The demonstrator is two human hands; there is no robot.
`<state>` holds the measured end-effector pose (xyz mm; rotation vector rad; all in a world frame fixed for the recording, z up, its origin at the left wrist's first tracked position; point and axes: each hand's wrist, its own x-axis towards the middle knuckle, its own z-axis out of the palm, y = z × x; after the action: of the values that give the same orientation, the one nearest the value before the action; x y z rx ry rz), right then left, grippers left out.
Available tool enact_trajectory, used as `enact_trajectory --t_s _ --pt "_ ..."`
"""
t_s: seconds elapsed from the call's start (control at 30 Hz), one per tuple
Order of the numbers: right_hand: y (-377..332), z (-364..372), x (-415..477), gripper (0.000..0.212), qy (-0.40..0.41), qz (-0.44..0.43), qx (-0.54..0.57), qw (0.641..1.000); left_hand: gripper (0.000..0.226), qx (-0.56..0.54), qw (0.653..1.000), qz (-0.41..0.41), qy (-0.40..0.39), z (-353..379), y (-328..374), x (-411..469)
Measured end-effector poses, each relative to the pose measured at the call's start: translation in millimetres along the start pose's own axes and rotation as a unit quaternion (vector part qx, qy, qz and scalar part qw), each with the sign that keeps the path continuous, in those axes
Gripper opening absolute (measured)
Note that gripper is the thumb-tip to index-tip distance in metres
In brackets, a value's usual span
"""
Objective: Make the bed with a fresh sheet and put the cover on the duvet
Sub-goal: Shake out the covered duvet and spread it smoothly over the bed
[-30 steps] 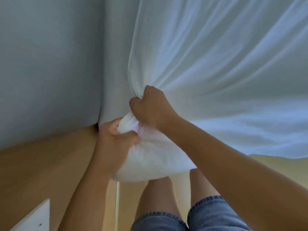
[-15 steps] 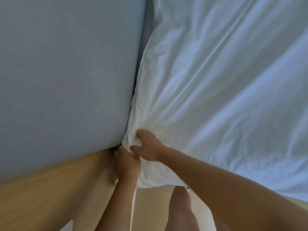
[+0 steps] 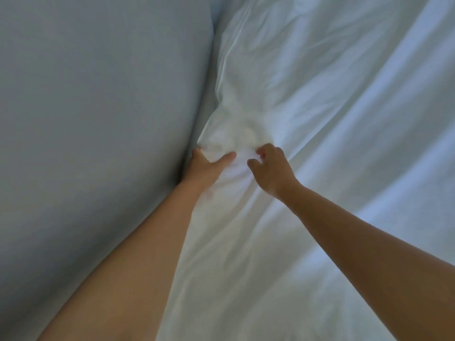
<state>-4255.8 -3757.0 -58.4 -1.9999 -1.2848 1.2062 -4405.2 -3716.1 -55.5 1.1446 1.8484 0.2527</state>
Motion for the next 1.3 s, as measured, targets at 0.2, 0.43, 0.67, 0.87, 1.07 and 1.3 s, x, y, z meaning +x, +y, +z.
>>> enact_trajectory --t_s 0.2,0.43,0.67,0.87,1.07,1.3 --pt "-13 -26 32 0.085 -0.061 0.106 0.207 0.971 0.023 -0.051 0.997 0.006 -0.059 2 69 13" --pt "-28 -4 57 0.094 -0.085 -0.124 0.021 0.988 0.009 -0.003 0.975 0.168 0.147 -56 90 30" --pt "46 44 42 0.089 -0.186 -0.176 -0.202 0.945 0.048 0.381 0.895 0.11 0.202 30 35 79" --pt "108 1 -46 0.078 -0.202 -0.22 -0.31 0.903 0.064 0.375 0.892 0.204 0.151 60 -17 -3" --pt "152 -41 -127 0.075 -0.254 -0.295 -0.379 0.84 0.066 0.321 0.933 0.145 -0.072 129 -83 -142" --pt "174 -45 -144 0.011 -0.242 -0.485 -0.398 0.741 0.063 0.284 0.944 0.139 -0.097 152 -121 -201"
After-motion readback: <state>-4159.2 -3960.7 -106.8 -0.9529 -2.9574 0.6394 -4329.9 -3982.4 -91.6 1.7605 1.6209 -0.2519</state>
